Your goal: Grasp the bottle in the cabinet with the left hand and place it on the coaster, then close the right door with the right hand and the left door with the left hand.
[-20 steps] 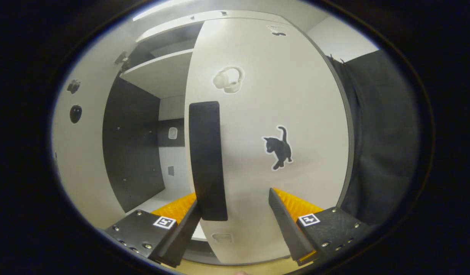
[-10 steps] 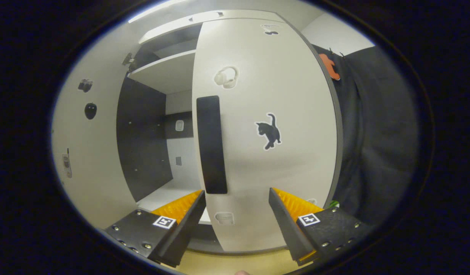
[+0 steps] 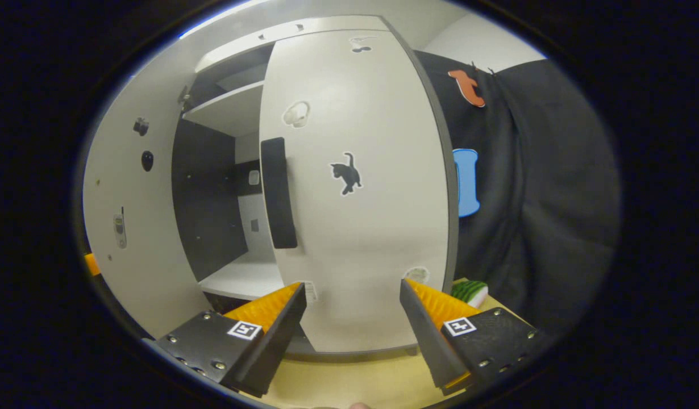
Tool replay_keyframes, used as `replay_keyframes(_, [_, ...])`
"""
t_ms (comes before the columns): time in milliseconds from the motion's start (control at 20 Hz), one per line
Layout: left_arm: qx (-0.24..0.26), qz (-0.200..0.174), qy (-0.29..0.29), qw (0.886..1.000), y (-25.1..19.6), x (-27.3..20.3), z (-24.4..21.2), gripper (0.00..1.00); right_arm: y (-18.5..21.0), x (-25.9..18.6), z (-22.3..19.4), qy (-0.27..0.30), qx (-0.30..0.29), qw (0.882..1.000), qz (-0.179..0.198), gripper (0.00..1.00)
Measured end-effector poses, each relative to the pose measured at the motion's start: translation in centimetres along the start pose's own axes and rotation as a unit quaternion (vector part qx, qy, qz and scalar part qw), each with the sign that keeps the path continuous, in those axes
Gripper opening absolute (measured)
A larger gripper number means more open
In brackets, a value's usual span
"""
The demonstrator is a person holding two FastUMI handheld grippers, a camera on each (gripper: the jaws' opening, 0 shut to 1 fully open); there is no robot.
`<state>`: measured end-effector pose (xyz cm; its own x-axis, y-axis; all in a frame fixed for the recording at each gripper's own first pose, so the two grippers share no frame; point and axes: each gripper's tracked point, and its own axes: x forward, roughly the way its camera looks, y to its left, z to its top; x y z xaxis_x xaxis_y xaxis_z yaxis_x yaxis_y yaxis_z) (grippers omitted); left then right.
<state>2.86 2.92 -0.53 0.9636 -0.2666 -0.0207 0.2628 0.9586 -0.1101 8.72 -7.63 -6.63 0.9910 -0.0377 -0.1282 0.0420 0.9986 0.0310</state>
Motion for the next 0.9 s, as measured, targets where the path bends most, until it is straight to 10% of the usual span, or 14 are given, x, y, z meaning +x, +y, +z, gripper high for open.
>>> replay_keyframes(900, [0.022, 0.015, -0.013, 1.0, -8.1, 12.6, -1.4, 0.99, -3.6, -3.5, -1.8, 0.035, 0.008, 0.999, -0.012, 1.0])
